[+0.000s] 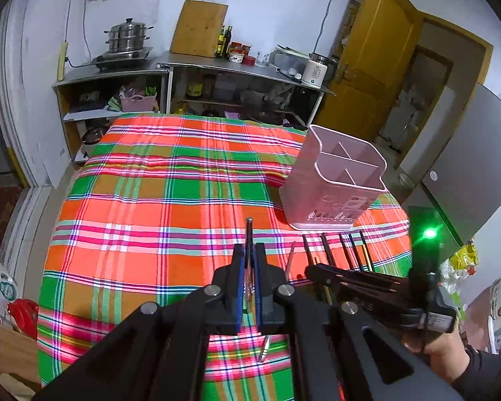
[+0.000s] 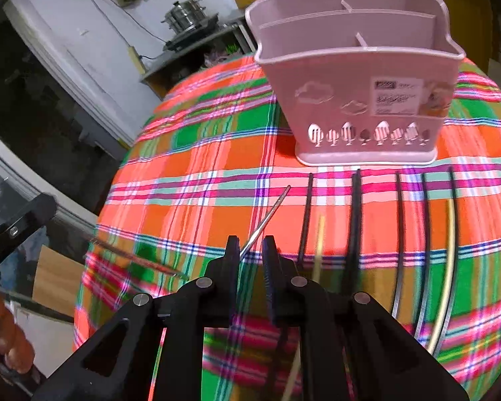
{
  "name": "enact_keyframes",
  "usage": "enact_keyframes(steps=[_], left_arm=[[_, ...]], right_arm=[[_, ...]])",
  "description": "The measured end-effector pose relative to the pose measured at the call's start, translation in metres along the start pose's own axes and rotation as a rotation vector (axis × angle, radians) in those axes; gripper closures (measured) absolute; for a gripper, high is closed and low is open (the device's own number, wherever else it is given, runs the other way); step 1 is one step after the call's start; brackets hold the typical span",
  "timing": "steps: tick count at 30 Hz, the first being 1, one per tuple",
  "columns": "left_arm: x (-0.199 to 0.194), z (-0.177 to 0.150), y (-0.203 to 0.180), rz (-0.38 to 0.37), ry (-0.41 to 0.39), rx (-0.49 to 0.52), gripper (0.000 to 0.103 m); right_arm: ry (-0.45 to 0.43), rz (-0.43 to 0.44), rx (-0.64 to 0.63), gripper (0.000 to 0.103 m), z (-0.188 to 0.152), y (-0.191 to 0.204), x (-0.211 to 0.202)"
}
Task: Organize utensils
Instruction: 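Lift both held metal sticks upright and carry them over the pink basket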
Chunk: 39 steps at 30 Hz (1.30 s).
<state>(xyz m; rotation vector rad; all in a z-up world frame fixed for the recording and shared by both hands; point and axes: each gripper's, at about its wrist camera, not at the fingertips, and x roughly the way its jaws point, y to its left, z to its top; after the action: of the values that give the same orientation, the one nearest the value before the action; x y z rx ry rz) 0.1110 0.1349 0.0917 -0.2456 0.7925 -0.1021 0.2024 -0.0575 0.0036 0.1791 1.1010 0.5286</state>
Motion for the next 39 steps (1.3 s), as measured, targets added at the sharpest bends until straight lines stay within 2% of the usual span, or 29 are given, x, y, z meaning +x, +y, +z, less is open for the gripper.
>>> enact_keyframes(steps=[6, 16, 24, 31, 39], left_arm=[[0.005, 0.002, 0.014, -0.03, 0.001, -0.024, 0.097], [0.013, 0.006, 0.023, -0.073, 0.001, -0.027, 0.097], [0.015, 0.007, 0.025, -0.081, 0.004, -0.029, 0.097], [0.016, 0.007, 0.021, -0.083, 0.007, -0.019, 0.098], [0.013, 0.008, 0.011, -0.085, 0.014, 0.0, 0.098]], right_arm=[[0.034, -0.05, 0.039, 0.089, 0.005, -0.001, 0.028], [0.036, -0.122, 0.044, 0.089, 0.021, 0.005, 0.045], [0.066, -0.214, -0.008, 0.097, 0.027, 0.013, 0.049], [0.06, -0.18, -0.005, 0.099, 0.027, 0.01, 0.043], [-0.039, -0.116, -0.029, 0.099, 0.029, 0.011, -0.003]])
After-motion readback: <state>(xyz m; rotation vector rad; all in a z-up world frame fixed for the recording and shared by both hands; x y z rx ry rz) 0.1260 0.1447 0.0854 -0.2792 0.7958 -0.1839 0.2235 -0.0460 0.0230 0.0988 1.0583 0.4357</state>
